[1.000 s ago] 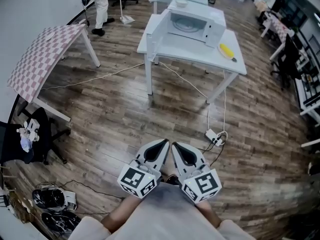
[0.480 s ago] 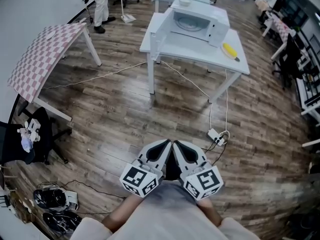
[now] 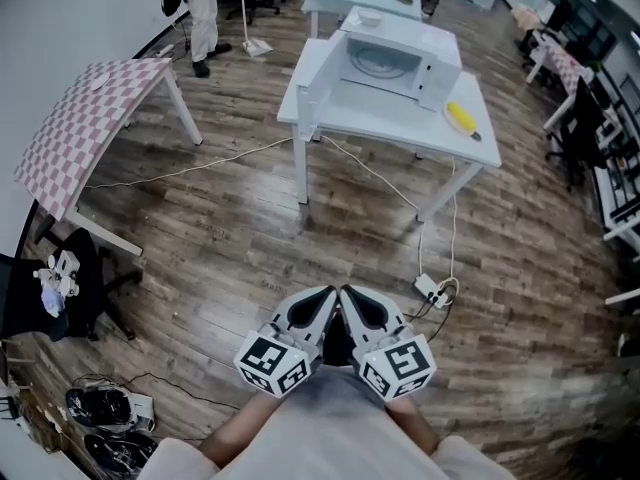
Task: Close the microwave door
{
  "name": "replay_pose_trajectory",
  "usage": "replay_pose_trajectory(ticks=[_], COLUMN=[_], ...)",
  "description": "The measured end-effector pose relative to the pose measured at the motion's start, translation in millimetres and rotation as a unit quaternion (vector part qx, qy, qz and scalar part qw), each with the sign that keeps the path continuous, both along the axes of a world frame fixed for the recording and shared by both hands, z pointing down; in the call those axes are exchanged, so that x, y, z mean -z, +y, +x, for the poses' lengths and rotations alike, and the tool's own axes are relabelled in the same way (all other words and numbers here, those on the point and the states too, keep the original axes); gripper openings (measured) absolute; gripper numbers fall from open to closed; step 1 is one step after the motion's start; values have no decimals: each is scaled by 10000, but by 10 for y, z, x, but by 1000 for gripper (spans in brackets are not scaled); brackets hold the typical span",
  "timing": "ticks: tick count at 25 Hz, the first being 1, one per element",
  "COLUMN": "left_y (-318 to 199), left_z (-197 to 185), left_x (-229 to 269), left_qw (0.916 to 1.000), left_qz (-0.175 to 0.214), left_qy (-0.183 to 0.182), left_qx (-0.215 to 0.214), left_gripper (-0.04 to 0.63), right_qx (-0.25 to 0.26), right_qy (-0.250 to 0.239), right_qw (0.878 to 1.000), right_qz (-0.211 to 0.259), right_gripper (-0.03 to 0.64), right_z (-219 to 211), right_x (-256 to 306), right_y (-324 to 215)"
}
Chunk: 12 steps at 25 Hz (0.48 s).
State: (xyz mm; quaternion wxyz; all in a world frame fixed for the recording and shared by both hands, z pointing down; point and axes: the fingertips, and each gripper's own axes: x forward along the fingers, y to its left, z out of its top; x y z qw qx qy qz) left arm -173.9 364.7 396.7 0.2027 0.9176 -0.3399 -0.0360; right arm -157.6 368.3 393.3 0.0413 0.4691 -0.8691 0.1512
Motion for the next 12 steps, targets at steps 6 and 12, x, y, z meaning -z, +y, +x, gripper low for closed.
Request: replay_pose_trajectory(ticks=[6,12], left_y=[-336,-654], left_z=[47,109], left_x=[-22,-79], left_qw=[9999,9998], left_qz=[-63,-201], left_qy=[-80,18], left_qx=[9,38], left_gripper=[17,17], right_qx=[37,82], right_qy=[21,77], right_qw=[10000,9997], right_qz=[-54,-217], right_gripper=[23,23], right_z=[42,108], right_x=[-24,-122], right_y=[-343,-641])
